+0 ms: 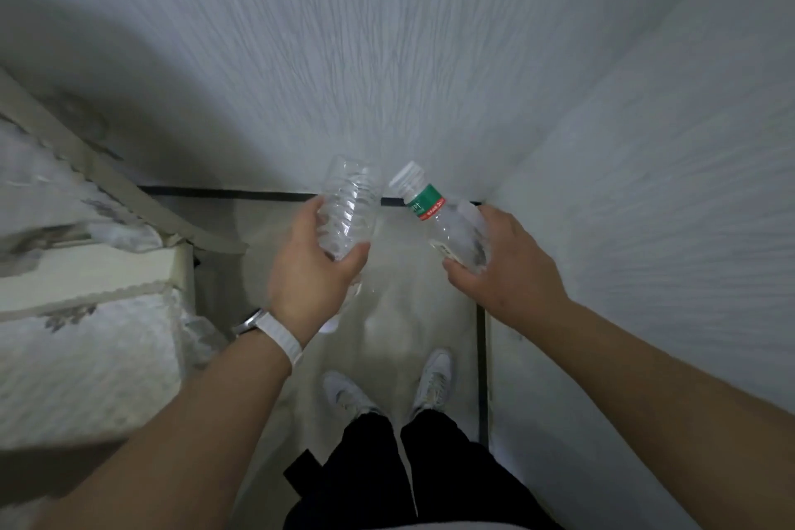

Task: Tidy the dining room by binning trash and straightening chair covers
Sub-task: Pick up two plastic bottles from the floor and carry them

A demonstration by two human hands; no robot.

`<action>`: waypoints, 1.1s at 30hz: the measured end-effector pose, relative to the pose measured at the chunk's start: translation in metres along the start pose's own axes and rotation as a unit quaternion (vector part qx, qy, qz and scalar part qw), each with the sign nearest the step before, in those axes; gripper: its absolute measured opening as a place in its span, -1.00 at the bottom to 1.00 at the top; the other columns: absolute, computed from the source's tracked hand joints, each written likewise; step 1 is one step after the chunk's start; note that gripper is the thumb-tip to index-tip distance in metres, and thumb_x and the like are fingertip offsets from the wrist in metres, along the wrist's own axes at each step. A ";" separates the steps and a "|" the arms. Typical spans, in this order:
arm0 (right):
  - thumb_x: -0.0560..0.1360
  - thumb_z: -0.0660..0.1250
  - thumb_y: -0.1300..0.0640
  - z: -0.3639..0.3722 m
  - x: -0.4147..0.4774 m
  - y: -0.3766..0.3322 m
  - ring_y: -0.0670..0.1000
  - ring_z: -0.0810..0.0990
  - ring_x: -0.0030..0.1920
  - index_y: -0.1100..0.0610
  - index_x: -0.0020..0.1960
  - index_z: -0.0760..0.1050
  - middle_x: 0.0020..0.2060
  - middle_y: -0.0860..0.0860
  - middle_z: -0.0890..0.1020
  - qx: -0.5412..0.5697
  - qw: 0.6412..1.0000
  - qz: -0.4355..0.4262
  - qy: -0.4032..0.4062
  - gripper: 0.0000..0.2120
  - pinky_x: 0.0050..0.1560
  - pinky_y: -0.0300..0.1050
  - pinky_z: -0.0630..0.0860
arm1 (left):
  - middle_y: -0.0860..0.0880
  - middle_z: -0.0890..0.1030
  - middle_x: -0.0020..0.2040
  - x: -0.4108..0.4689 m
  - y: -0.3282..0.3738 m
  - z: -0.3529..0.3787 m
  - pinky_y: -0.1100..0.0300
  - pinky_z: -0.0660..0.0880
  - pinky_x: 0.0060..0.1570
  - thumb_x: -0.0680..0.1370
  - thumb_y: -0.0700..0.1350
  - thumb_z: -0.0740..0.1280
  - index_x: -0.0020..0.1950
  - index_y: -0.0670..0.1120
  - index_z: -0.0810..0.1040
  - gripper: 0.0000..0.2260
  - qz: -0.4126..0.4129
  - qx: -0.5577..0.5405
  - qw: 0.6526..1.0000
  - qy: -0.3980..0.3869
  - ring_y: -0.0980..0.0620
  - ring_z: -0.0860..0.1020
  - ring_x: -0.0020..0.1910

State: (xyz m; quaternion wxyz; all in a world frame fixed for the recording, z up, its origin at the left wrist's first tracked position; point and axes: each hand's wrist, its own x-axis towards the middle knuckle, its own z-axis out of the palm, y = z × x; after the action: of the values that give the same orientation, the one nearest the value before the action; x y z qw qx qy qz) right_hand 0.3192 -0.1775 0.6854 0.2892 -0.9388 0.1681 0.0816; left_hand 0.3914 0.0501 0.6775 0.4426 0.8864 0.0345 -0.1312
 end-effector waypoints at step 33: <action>0.36 0.46 -0.20 0.031 0.057 -0.310 -0.03 0.53 0.03 -0.06 0.29 0.33 0.07 -0.13 0.49 0.016 0.951 -0.290 -0.106 -0.40 0.00 -0.01 0.53 | 0.06 0.55 0.27 -0.049 -0.037 -0.246 0.00 0.56 0.17 0.40 0.09 0.53 0.50 0.04 0.29 -0.26 -0.121 -0.138 0.931 0.316 0.11 0.58 0.15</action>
State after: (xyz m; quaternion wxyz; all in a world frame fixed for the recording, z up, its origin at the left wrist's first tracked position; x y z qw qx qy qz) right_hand 0.4827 0.0658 0.8061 0.3311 -0.9285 -0.1414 0.0907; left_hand 0.3876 0.2706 0.8033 0.5074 0.8015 0.2971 0.1089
